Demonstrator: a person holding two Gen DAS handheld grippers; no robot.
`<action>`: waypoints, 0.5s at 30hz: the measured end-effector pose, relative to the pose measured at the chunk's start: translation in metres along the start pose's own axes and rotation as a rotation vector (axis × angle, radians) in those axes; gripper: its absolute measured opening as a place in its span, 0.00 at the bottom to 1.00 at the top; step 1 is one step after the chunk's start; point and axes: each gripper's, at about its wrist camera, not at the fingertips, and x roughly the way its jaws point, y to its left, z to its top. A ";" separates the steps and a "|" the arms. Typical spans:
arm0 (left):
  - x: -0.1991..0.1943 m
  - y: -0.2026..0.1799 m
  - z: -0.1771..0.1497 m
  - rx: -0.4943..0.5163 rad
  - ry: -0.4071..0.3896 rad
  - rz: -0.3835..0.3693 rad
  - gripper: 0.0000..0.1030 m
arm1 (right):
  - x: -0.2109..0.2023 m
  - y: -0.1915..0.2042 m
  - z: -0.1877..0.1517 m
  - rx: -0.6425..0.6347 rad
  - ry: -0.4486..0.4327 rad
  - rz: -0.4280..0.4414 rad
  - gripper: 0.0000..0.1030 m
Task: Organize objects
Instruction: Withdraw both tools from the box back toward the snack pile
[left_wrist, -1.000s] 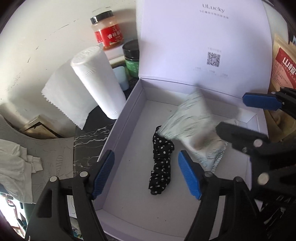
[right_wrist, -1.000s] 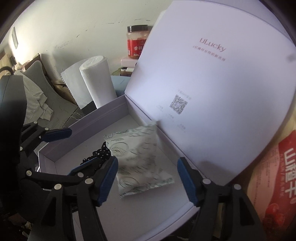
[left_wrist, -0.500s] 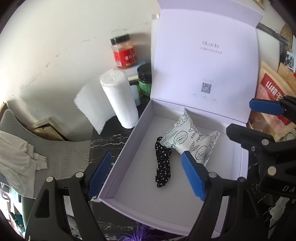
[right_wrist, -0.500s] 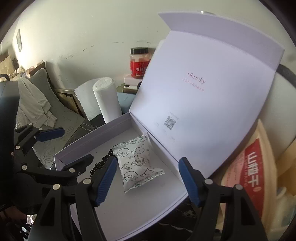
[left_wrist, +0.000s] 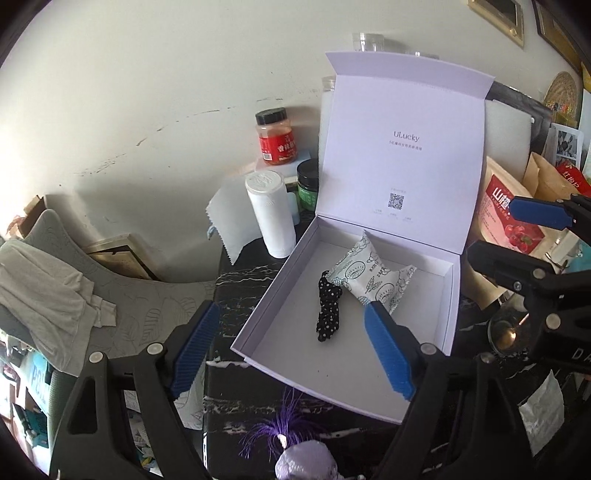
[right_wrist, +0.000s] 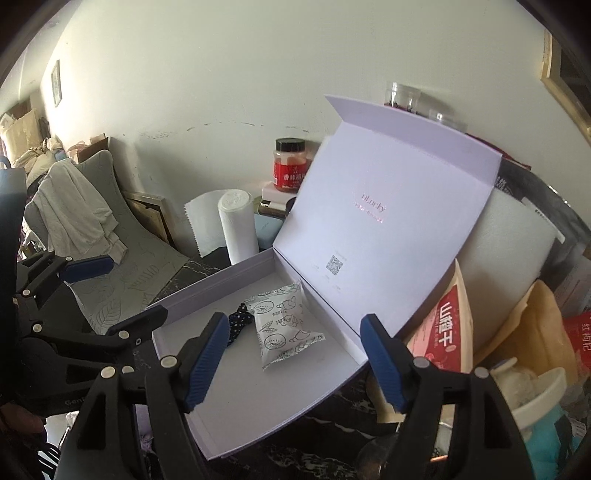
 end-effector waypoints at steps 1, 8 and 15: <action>-0.006 0.000 -0.002 -0.004 -0.004 0.003 0.78 | -0.006 0.002 -0.001 -0.004 -0.005 0.001 0.72; -0.055 0.004 -0.027 -0.036 -0.027 0.030 0.78 | -0.042 0.017 -0.016 -0.040 -0.033 0.017 0.72; -0.092 0.003 -0.054 -0.050 -0.033 0.052 0.79 | -0.070 0.033 -0.035 -0.072 -0.050 0.039 0.72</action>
